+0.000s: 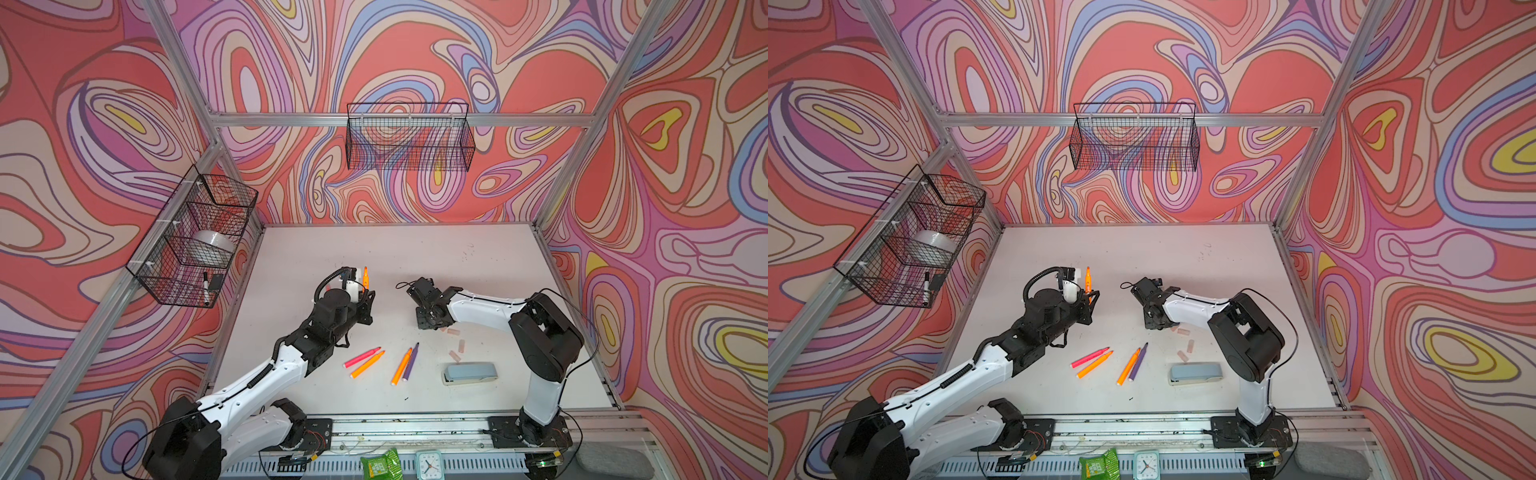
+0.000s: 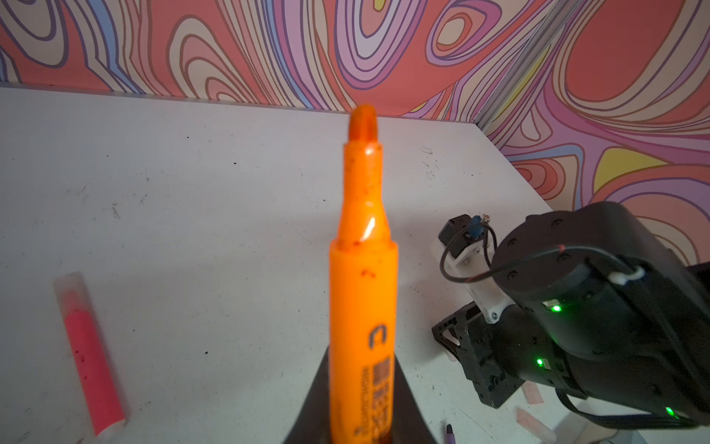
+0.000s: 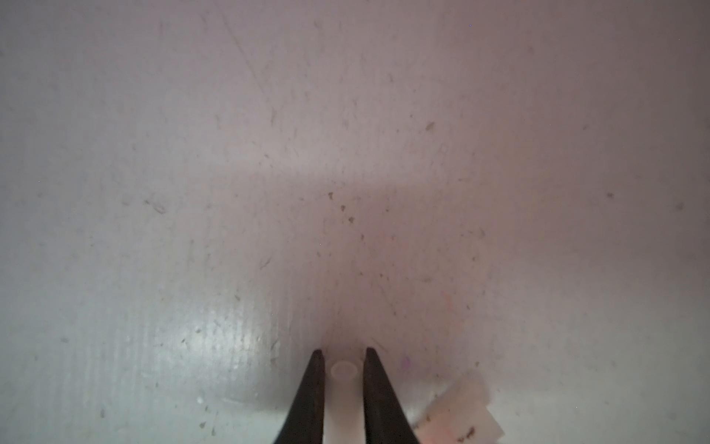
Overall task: Insert the pens into the pen caps
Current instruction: 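Lift the cap with the right gripper and carry it above the orange highlighter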
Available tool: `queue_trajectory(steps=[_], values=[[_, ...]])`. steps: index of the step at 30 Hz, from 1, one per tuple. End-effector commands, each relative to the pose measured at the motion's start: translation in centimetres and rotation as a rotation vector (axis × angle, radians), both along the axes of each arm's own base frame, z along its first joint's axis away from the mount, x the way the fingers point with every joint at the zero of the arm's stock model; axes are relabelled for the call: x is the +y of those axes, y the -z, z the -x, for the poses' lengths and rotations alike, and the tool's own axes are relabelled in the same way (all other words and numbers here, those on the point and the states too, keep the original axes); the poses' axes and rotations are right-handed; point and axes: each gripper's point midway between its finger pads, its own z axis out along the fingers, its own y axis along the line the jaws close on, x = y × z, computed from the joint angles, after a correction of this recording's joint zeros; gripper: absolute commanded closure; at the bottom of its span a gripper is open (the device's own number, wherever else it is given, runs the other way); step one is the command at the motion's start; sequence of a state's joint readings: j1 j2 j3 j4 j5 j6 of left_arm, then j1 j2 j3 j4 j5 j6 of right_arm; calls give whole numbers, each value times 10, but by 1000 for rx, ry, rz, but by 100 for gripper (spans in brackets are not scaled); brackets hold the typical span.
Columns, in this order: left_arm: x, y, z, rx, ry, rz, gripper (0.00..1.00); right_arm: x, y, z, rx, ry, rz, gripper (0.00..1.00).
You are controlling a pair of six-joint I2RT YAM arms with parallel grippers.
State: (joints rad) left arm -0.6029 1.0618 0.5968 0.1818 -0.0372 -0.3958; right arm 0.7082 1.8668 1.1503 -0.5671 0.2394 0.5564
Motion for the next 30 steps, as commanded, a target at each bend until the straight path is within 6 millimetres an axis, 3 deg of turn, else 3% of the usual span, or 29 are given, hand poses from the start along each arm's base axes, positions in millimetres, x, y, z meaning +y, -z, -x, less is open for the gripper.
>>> queue_trajectory(steps=[1,6,13,18,23,27,30], values=[[-3,-11,-1,-25,14,10,100,-11,13,21,74,5,27,87],[-8,-12,1,-29,44,23,100,-9,-13,16,6,35,-30,91],[-43,-16,14,-21,238,117,100,24,-128,-16,-253,41,-319,100],[-75,-13,24,23,413,195,100,30,-199,-24,-438,69,-549,100],[-102,1,28,105,515,210,100,15,-226,-14,-576,68,-695,100],[-121,15,28,167,546,185,100,0,-229,-8,-623,81,-747,100],[-134,25,33,197,553,137,100,0,-229,-4,-633,67,-815,100]])
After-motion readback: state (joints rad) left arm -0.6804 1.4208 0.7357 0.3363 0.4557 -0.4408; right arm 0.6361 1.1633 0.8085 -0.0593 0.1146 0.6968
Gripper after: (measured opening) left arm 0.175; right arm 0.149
